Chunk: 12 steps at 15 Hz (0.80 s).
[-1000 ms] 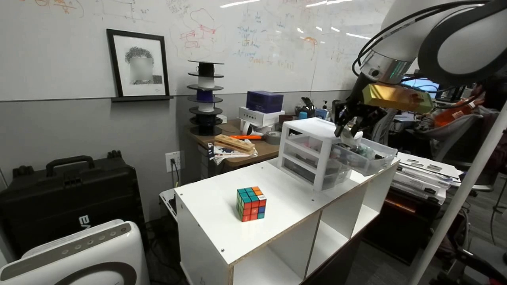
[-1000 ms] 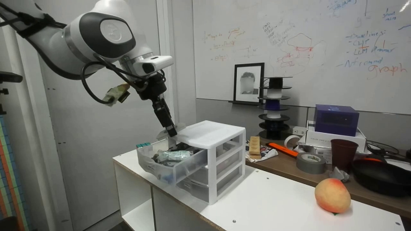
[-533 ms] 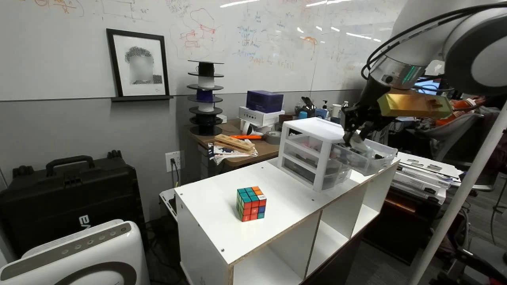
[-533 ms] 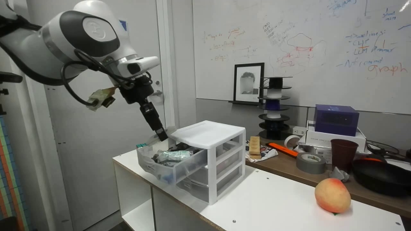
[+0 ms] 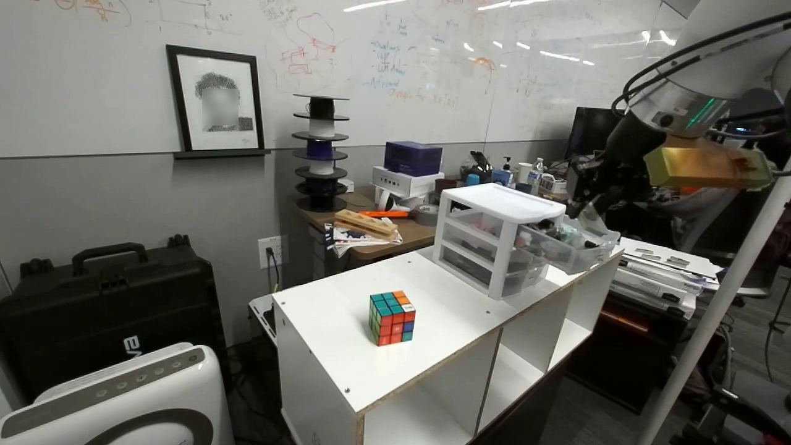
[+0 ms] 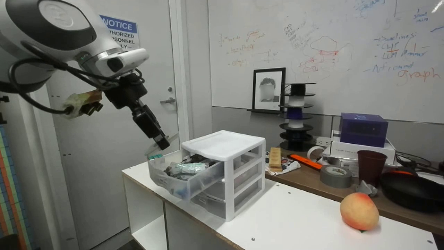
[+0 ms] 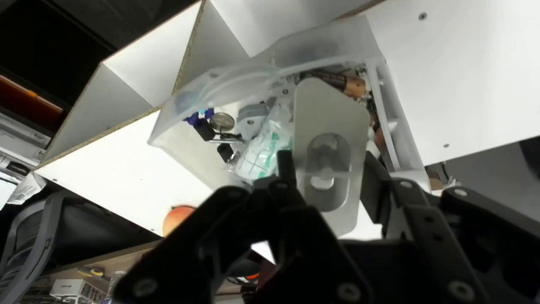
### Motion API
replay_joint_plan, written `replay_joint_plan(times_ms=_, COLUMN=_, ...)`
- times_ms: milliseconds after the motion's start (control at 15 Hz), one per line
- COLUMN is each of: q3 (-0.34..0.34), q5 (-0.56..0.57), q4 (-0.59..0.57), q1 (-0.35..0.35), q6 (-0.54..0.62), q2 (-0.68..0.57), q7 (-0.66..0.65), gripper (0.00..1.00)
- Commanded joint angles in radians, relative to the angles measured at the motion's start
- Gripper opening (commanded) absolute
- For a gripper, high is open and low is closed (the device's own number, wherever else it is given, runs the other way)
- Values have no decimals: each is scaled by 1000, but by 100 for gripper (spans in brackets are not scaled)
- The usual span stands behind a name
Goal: Put the paper in the topmost drawer and close it
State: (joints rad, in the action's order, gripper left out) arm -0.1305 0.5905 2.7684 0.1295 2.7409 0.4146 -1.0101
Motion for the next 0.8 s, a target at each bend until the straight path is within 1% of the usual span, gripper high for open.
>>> replay_joint_plan(times_ms=0, q3=1, q5=59, q4=-3, q1=47, q6=93, q2=41, q7=-94, gripper=15)
replay_joint_plan(times_ms=200, q3=-2, q5=100, q4=-12, q1=76, q6=123, q2=41, q7=-134, gripper=15)
replay_joint_plan(times_ms=667, q3=4, q5=133, q4=-13, q1=78, q6=94, q2=41, q7=-136, gripper=15)
replay_joint_plan(times_ms=733, q3=-22, q5=167, q4=-13, q1=121, q6=142, q2=-1, q7=-154, gripper=15)
